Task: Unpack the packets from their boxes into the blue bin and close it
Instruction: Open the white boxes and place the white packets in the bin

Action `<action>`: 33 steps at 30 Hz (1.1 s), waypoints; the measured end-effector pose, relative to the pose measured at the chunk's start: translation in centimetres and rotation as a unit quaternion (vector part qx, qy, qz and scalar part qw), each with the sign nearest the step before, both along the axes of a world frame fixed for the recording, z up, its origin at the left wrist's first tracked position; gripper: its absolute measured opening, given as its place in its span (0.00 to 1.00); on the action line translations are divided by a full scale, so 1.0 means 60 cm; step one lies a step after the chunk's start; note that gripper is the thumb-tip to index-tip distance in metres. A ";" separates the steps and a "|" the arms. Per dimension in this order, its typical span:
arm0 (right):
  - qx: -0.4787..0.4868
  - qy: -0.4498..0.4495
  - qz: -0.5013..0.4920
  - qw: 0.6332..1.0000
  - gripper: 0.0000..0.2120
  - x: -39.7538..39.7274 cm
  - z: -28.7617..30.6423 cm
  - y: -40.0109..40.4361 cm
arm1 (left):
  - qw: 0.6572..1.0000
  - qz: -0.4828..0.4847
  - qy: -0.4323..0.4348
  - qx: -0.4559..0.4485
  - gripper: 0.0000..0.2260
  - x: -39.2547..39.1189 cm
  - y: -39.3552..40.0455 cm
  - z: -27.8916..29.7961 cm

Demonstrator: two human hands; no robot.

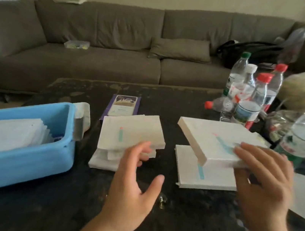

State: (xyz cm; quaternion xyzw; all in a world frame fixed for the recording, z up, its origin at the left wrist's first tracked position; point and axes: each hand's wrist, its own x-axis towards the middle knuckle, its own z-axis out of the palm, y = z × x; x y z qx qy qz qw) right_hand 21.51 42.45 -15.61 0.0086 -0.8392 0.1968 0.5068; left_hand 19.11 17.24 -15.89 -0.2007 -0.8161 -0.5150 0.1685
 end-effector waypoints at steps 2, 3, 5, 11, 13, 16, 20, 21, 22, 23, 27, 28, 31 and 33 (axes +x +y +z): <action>0.022 -0.115 -0.056 0.992 0.17 -0.001 -0.031 0.016 | 0.995 -0.016 -0.055 -0.079 0.32 -0.004 0.041 -0.025; 0.047 -0.186 -0.063 0.979 0.21 -0.002 -0.047 0.010 | 0.991 -0.008 -0.076 -0.110 0.32 -0.008 0.051 -0.037; 0.106 -0.294 -0.040 0.949 0.26 0.008 -0.067 0.002 | 0.977 0.013 -0.109 -0.183 0.36 -0.013 0.075 -0.049; -0.101 -0.377 -0.083 0.917 0.43 0.018 -0.055 0.038 | 0.942 0.034 -0.093 -0.320 0.40 -0.028 0.120 -0.048; -0.138 -0.414 -0.067 0.898 0.45 0.012 -0.053 0.042 | 0.939 0.041 -0.083 -0.332 0.36 -0.033 0.123 -0.041; -0.152 -0.416 -0.033 0.896 0.42 -0.006 -0.052 0.034 | 0.933 0.054 -0.062 -0.349 0.32 -0.042 0.117 -0.039; -0.168 -0.426 -0.031 0.888 0.41 -0.044 -0.052 0.017 | 0.923 0.064 -0.033 -0.377 0.31 -0.069 0.106 -0.040; -0.171 -0.425 -0.034 0.888 0.41 -0.055 -0.051 0.012 | 0.922 0.065 -0.032 -0.379 0.31 -0.074 0.103 -0.037; -0.172 -0.421 -0.036 0.890 0.41 -0.066 -0.049 0.005 | 0.923 0.065 -0.033 -0.377 0.31 -0.077 0.099 -0.033; -0.172 -0.415 -0.037 0.892 0.40 -0.078 -0.049 -0.001 | 0.928 0.059 -0.033 -0.366 0.31 -0.078 0.093 -0.029; -0.168 -0.433 -0.041 0.885 0.39 -0.117 -0.046 -0.027 | 0.942 0.000 0.013 -0.336 0.23 -0.069 0.046 -0.021; -0.169 -0.448 -0.041 0.877 0.41 -0.125 -0.042 -0.032 | 0.943 -0.015 0.019 -0.333 0.20 -0.067 0.029 -0.017; -0.177 -0.485 -0.059 0.854 0.43 -0.135 -0.019 -0.042 | 0.952 -0.018 0.061 -0.301 0.15 -0.070 -0.024 -0.009; -0.150 -0.461 -0.093 0.870 0.42 -0.134 -0.002 -0.057 | 0.953 0.011 0.074 -0.293 0.14 -0.074 -0.054 -0.006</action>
